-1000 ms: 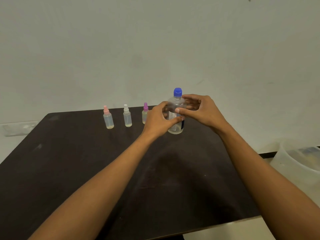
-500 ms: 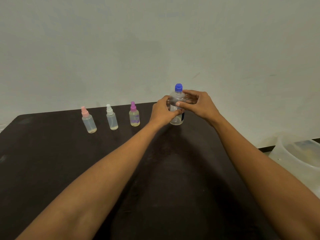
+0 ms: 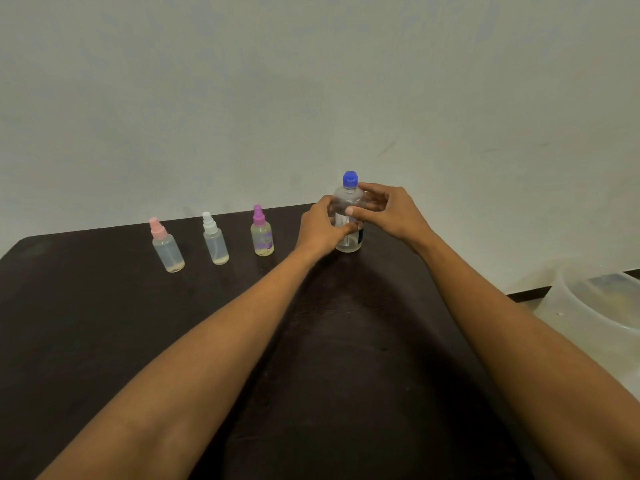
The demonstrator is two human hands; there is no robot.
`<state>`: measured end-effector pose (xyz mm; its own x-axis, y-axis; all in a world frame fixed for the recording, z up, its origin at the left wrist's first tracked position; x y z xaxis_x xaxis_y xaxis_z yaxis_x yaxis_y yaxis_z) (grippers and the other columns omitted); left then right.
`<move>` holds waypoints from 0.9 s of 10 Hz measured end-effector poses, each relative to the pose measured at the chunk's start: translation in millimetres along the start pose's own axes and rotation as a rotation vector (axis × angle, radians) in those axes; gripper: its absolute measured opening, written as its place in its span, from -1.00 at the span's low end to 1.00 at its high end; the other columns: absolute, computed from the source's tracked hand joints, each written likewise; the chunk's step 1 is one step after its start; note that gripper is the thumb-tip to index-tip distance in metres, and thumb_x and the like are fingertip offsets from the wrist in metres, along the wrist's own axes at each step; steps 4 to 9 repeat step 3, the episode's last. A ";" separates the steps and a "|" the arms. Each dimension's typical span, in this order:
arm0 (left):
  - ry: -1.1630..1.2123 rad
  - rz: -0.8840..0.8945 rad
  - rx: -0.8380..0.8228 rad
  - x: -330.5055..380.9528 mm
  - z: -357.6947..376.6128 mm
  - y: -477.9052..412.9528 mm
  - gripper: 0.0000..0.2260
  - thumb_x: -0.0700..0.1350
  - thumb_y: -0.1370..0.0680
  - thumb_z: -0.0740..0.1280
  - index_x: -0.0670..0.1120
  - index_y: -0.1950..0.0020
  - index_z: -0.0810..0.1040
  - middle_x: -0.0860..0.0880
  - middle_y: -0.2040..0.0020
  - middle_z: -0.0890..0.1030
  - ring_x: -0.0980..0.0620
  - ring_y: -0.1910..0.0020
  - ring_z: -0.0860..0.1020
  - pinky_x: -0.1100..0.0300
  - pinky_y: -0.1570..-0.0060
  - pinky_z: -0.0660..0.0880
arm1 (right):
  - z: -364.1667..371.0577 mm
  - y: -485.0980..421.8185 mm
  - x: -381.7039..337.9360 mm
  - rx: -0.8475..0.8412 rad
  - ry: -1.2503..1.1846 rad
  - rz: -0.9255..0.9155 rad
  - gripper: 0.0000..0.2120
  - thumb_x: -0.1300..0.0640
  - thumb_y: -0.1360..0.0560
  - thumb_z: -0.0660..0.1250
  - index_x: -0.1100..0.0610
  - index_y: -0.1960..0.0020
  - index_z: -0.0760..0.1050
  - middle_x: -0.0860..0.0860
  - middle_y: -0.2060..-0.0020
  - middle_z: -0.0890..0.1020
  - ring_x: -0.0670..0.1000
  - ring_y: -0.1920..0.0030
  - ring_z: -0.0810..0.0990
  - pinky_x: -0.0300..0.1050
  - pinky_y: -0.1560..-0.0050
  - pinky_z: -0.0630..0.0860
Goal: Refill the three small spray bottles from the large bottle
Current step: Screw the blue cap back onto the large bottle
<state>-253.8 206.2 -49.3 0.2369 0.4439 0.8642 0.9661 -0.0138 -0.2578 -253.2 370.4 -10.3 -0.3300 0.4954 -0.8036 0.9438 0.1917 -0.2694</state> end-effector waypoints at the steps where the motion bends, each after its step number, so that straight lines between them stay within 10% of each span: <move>1: 0.005 -0.022 -0.008 -3.9 3.4 -0.7 -0.36 0.02 -0.43 0.65 -0.05 -0.44 0.49 -0.03 -0.38 0.62 -0.06 -0.33 0.62 0.18 -0.24 0.53 | 0.3 -0.2 0.7 0.000 -0.001 0.006 -0.29 -0.01 -0.47 0.60 0.11 -0.55 0.46 0.07 -0.34 0.66 -0.03 -0.29 0.67 -0.05 -0.34 0.60; 9: 0.006 -0.014 0.011 1.0 -3.0 7.2 -0.18 -0.01 -0.43 0.66 -0.05 -0.59 0.34 -0.07 -0.50 0.53 -0.10 -0.47 0.52 0.04 -0.40 0.48 | 2.3 3.6 -4.4 0.000 0.029 0.008 -0.26 -0.06 -0.47 0.60 0.09 -0.56 0.42 0.06 -0.37 0.64 0.01 -0.29 0.67 -0.01 -0.33 0.60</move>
Point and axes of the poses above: each hand's wrist, its own y-axis away from the middle knuckle, its own z-axis out of the palm, x = y × z, the point moved 6 cm from there along -y, towards the middle knuckle
